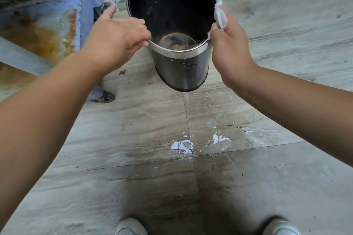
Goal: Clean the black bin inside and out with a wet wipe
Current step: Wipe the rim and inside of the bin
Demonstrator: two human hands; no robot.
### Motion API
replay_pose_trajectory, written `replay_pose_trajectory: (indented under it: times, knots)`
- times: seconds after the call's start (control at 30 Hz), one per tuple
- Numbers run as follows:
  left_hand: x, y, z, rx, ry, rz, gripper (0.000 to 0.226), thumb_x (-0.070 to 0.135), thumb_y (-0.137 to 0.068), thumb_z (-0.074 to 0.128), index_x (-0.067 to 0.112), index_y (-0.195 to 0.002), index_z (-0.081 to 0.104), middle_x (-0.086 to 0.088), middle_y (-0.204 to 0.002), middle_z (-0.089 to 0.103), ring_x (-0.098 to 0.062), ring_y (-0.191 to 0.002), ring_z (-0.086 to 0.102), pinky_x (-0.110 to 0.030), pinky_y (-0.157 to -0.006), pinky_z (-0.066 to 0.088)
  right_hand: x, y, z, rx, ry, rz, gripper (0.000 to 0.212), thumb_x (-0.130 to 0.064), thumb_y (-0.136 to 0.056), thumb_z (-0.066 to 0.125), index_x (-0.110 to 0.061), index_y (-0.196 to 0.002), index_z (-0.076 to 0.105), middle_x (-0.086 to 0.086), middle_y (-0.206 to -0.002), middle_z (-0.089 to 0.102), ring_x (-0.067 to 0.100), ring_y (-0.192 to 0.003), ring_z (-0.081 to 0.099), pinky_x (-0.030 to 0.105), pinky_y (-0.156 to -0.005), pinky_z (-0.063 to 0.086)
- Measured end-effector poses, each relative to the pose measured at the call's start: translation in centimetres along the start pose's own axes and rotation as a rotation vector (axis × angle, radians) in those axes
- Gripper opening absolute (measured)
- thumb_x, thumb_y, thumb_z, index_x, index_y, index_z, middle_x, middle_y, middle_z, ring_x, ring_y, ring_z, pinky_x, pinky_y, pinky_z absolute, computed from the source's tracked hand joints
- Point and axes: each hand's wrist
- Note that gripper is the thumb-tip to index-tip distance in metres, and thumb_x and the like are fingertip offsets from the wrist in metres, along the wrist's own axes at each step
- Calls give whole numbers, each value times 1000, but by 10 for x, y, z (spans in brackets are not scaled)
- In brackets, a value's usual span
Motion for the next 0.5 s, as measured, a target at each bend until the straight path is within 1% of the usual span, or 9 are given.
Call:
replay_pose_trajectory:
  times: [0.07,0.13,0.2,0.27,0.3,0.37,0.43,0.47,0.5]
  knots:
    - [5,-1,-1,-11,-17,-7,25,25,-98,43,14,-97,66,-2,-93,68,-27,-108,61,-61,-113,12,1,2,-1,-1,-11,3,52,-21,-99,38,-21,-151,36,-2,-132,53,13,-118,52,32,-110,38]
    - [15,-4,-2,-18,-40,-5,30,31,-100,38,17,-98,65,2,-91,67,-25,-103,62,-57,-114,8,6,7,-5,18,-21,-12,53,-19,-101,37,-22,-153,30,1,-151,46,18,-137,45,36,-118,33]
    - [27,-7,-2,-17,-80,-22,33,35,-100,34,19,-95,64,5,-86,66,-24,-97,63,-54,-114,8,9,14,-8,48,-56,-9,53,-18,-102,37,-23,-154,27,0,-157,40,16,-142,39,36,-119,31]
    - [44,-11,-1,-13,-123,-55,35,37,-100,32,20,-89,60,5,-79,64,-25,-88,63,-50,-111,14,12,17,-12,82,-86,-6,53,-17,-103,36,-23,-154,28,-2,-156,40,11,-140,40,35,-119,32]
    - [54,-13,-1,-5,-148,-78,34,38,-100,31,20,-85,56,3,-76,62,-26,-82,61,-49,-106,19,14,17,-14,93,-97,-2,52,-16,-103,35,-22,-154,29,-3,-154,43,9,-137,43,34,-118,33]
    - [72,-19,-1,31,-178,-136,31,35,-101,31,20,-78,45,0,-69,57,-27,-68,54,-45,-89,28,21,19,-18,98,-137,20,51,-12,-102,34,-20,-152,33,-3,-143,54,5,-124,53,30,-112,41]
    - [87,-28,-1,57,-193,-198,30,34,-102,32,21,-77,41,0,-65,52,-26,-60,47,-42,-76,25,28,24,-18,80,-170,74,49,-11,-102,35,-17,-150,38,-2,-123,65,0,-98,61,19,-91,51]
    - [93,-33,-1,59,-200,-228,29,34,-102,33,22,-77,41,1,-64,49,-25,-57,45,-41,-74,25,30,27,-17,66,-175,96,48,-11,-102,35,-17,-149,40,1,-110,66,0,-86,60,15,-78,52]
    - [98,-39,0,58,-207,-258,29,34,-102,35,23,-76,42,2,-61,46,-23,-55,42,-41,-73,25,31,30,-15,47,-172,108,47,-11,-101,35,-18,-147,42,6,-100,65,3,-80,58,16,-71,51]
Point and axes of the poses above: each hand's wrist, its own y-axis away from the middle knuckle, its own z-axis out of the palm, x = y × z
